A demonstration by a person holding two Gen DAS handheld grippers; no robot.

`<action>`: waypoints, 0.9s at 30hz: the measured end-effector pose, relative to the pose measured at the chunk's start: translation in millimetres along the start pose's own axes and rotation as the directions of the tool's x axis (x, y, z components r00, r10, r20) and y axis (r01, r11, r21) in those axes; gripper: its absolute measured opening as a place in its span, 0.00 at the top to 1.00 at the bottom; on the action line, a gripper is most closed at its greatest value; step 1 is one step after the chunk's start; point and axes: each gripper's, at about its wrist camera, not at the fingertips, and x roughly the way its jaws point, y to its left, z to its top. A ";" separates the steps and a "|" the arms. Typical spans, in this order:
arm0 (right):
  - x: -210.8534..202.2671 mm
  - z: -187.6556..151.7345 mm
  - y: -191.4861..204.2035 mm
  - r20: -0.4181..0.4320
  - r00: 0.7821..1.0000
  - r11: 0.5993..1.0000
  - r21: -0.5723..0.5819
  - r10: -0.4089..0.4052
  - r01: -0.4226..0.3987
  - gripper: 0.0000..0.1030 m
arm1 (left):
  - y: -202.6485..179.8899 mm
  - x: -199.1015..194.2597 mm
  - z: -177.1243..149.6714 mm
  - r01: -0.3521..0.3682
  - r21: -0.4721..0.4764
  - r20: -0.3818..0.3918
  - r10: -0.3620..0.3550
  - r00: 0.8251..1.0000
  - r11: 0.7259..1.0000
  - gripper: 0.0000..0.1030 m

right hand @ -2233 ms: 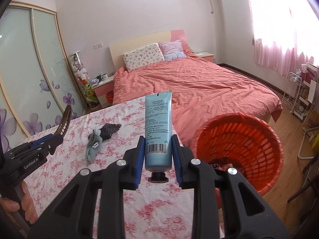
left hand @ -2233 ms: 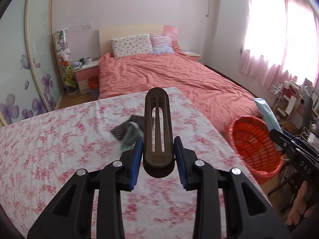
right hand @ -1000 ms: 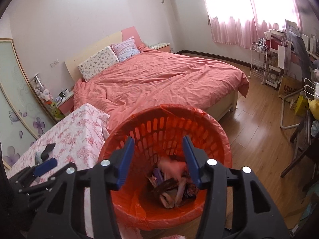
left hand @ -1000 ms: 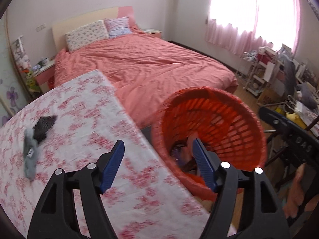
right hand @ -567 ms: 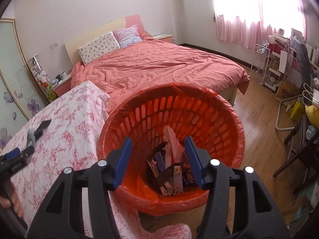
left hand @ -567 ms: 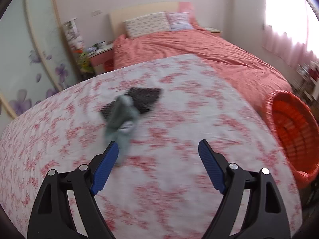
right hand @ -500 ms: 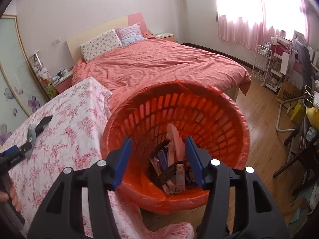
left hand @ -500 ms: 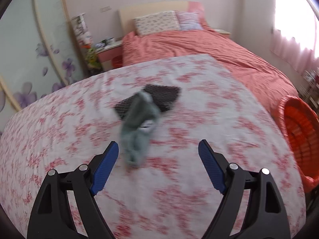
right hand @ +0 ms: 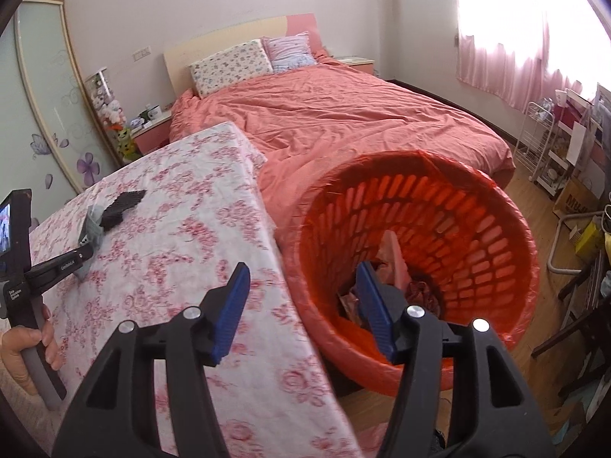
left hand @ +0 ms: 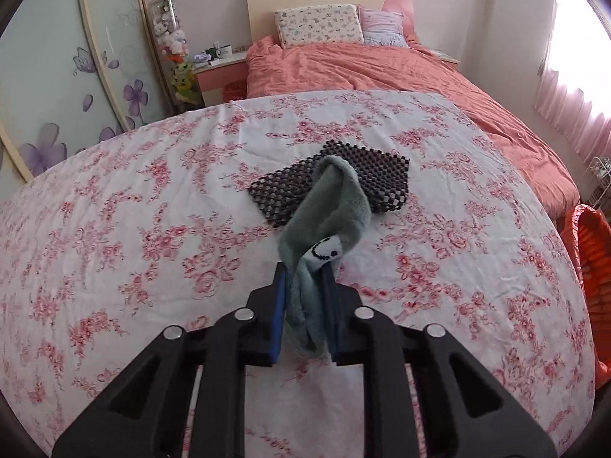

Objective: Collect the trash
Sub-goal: 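Grasp the grey smiley sock with the left tool while the right tool returns to the bed, then grasp the black checkered mesh pad with the right tool while the left tool holds the sock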

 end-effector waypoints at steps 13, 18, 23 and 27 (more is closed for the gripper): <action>39.3 3.3 124.3 -0.062 0.983 0.975 -0.132 0.172 -0.179 0.44 | 109.0 -12.4 -27.1 -0.094 -0.089 -0.022 0.092 0.995 0.992 0.84; 67.0 19.3 178.0 -0.067 0.976 0.964 -0.156 0.208 -0.217 0.44 | 113.9 -8.1 -27.2 -0.091 -0.100 -0.015 0.090 0.996 0.991 0.67; 100.2 34.9 220.1 -0.085 0.976 0.958 -0.191 0.201 -0.214 0.44 | 123.7 -4.3 -27.2 -0.070 -0.142 -0.013 0.069 0.998 0.987 0.52; 127.3 43.4 244.1 -0.115 0.978 0.958 -0.208 0.174 -0.195 0.44 | 129.6 -4.5 -28.8 -0.051 -0.171 -0.014 0.049 0.999 0.984 0.48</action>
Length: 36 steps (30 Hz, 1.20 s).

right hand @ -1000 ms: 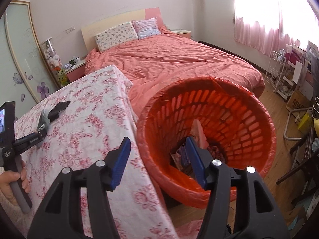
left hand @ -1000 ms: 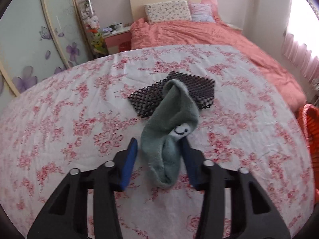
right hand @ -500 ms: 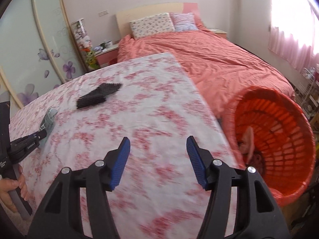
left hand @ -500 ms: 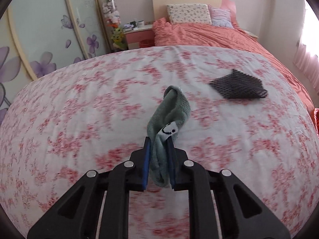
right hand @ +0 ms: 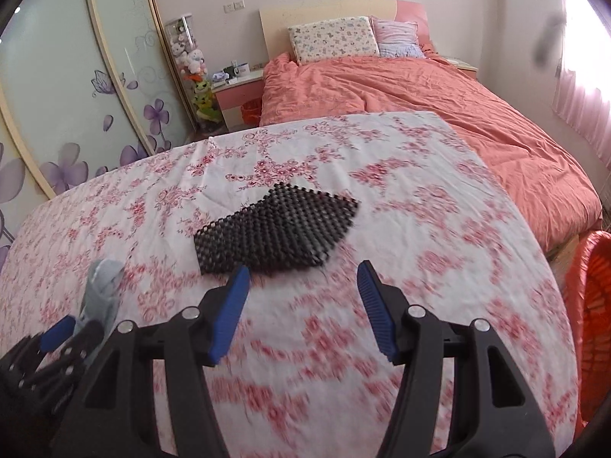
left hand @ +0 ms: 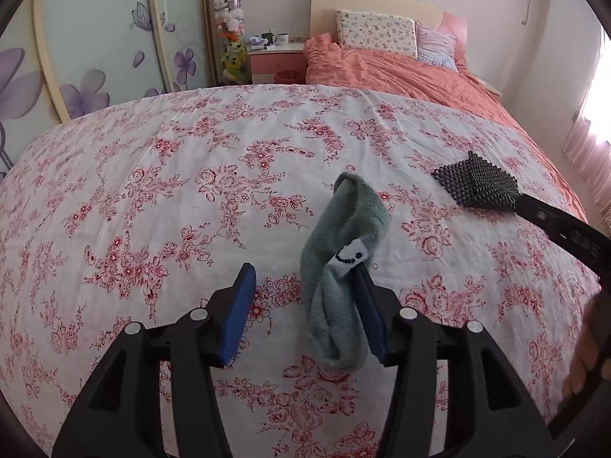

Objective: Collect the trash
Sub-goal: 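Grasp the black checkered mesh pad with the right tool while the left tool holds the sock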

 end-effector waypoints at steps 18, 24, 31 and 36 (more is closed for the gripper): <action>-29.5 -23.8 -14.1 -0.025 1.000 1.000 -0.023 0.015 -0.016 0.90 | 0.0 0.8 0.0 -0.010 0.008 -0.002 0.010 1.000 1.000 0.46; -60.8 -62.8 -60.7 -0.053 0.999 0.999 0.046 -0.005 0.008 0.84 | -3.1 3.5 -0.1 0.005 0.022 -0.013 -0.005 1.000 1.000 0.30; -69.6 -67.9 -64.1 -0.012 1.000 0.998 0.060 0.008 -0.007 0.49 | -4.2 4.4 -0.6 -0.018 0.024 -0.019 0.018 1.000 1.000 0.27; -57.8 -61.7 -48.2 -0.022 1.000 0.999 0.028 -0.019 0.019 0.40 | -4.4 4.7 -0.9 -0.018 0.024 -0.019 0.019 1.000 1.000 0.27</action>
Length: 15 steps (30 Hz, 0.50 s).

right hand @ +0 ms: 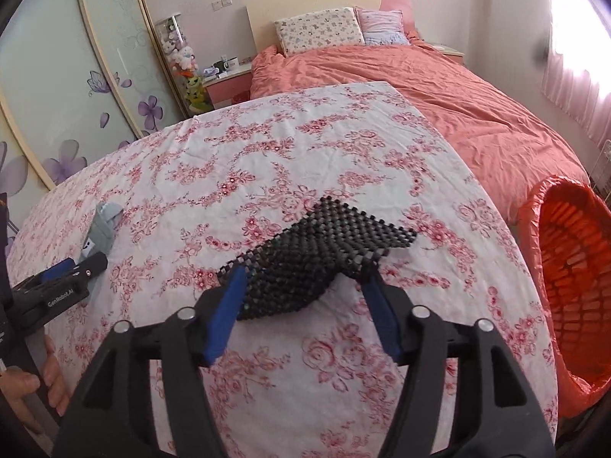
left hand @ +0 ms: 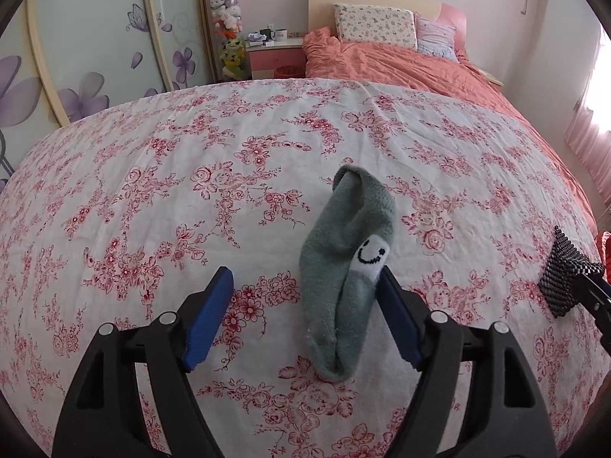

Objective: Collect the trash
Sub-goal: 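Grasp the black checkered mesh pad with the right tool while the left tool holds the sock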

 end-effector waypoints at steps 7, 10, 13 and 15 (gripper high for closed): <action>3.1 -4.9 8.8 -0.006 0.999 0.998 -0.051 -0.049 0.048 0.83 | -0.6 0.4 0.9 0.003 0.005 -0.001 -0.003 1.000 1.000 0.25; -2.3 -8.7 2.1 0.000 0.997 0.995 -0.062 -0.080 0.080 0.85 | -3.7 2.4 3.7 0.015 0.030 -0.002 -0.015 1.000 0.999 0.25; -1.6 -9.0 -4.3 -0.008 0.997 0.997 -0.036 -0.071 0.070 0.82 | -4.7 6.6 9.4 0.014 0.033 -0.010 -0.014 1.000 0.999 0.25; -0.8 -8.8 -0.7 -0.009 0.995 0.994 -0.054 -0.099 0.098 0.80 | -5.4 9.6 11.2 0.008 0.034 -0.004 -0.008 1.000 0.999 0.24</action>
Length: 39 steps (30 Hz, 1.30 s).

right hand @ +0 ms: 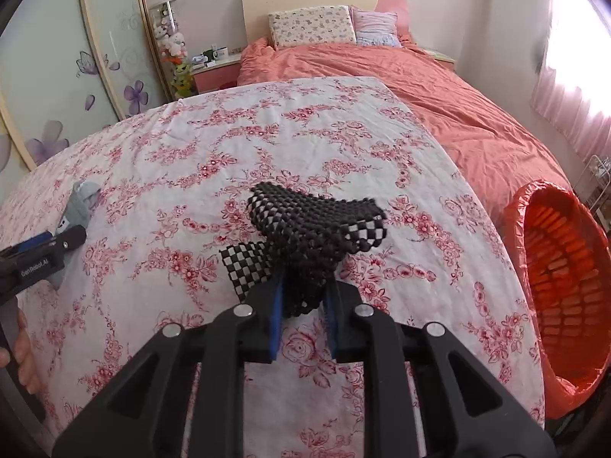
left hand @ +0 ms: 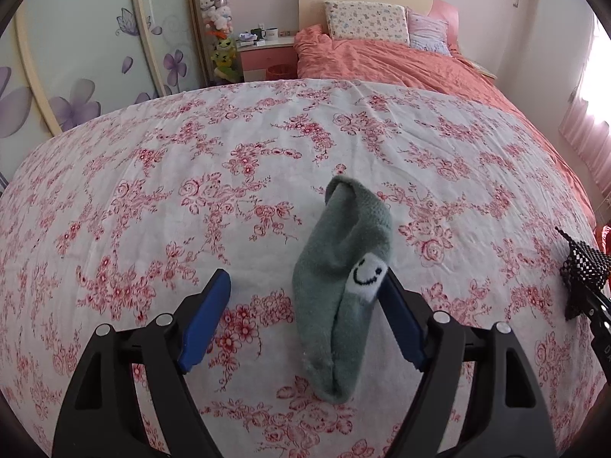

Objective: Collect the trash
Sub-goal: 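Lift the sock and mesh pad and carry both toward the orange basket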

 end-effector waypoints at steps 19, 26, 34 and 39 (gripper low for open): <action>1.8 -0.4 -6.1 -0.006 1.000 0.999 0.034 0.009 -0.008 0.70 | 3.1 1.7 0.8 -0.013 -0.019 -0.008 0.013 1.000 1.000 0.16; 2.0 0.1 -6.0 -0.007 1.000 0.999 0.030 -0.011 0.011 0.66 | 4.7 0.8 -0.9 -0.002 0.000 -0.006 0.002 1.000 1.000 0.17; -0.8 2.0 -1.1 0.006 1.000 1.000 -0.015 0.010 -0.010 0.88 | -18.1 -7.6 -1.2 0.029 0.093 0.009 -0.030 1.000 0.995 0.80; -29.7 5.6 -6.8 0.065 0.996 0.998 0.004 0.063 -0.063 0.89 | -20.1 -26.5 2.7 0.064 0.089 0.045 -0.068 0.997 0.994 0.88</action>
